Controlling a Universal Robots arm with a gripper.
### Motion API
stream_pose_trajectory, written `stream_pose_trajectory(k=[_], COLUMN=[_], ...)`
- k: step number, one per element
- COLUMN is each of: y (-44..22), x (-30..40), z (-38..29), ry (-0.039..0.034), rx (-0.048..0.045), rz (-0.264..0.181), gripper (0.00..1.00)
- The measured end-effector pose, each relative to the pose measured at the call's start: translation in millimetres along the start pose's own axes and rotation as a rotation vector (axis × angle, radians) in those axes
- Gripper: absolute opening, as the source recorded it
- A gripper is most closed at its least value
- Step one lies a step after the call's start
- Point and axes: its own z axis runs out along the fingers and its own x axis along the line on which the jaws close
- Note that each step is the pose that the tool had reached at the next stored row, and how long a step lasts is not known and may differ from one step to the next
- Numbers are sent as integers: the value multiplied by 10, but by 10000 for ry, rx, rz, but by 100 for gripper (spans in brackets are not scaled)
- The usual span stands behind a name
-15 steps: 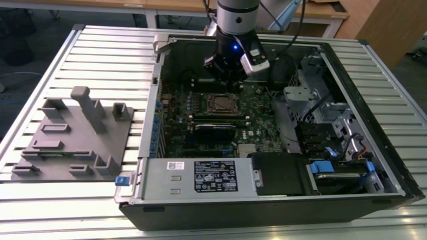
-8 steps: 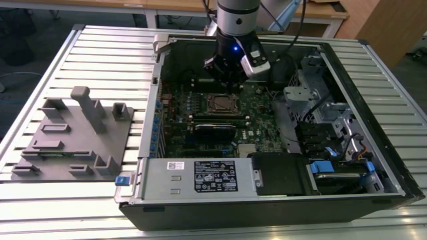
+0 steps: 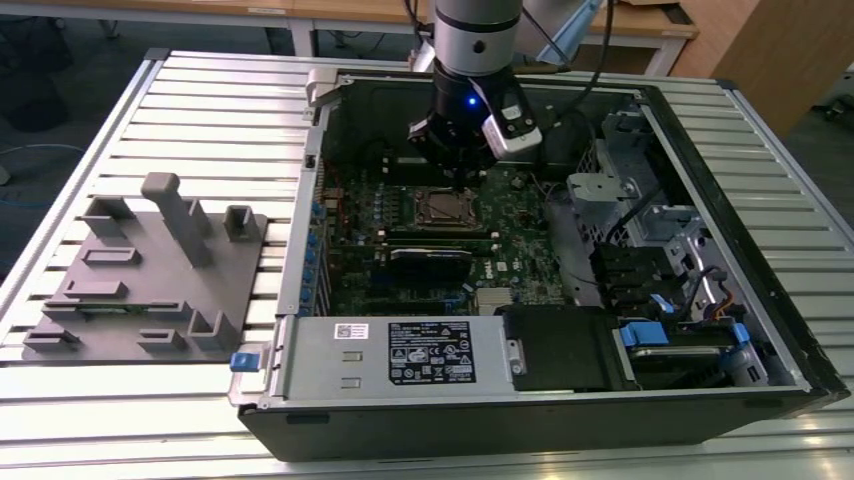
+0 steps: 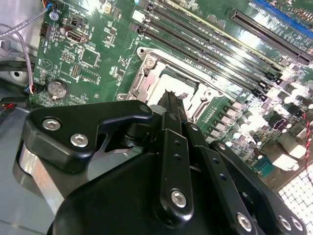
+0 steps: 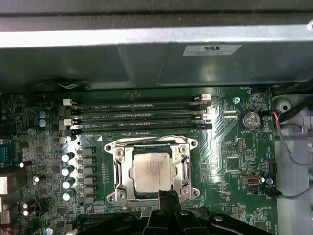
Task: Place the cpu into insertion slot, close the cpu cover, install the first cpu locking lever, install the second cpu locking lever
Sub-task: 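Install the second cpu locking lever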
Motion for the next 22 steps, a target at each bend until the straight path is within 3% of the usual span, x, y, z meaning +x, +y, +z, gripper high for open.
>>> stream_pose_trajectory(k=[22], y=[-22], x=[15], z=[26], ry=[1], rx=[1], rz=[-1], gripper=[10])
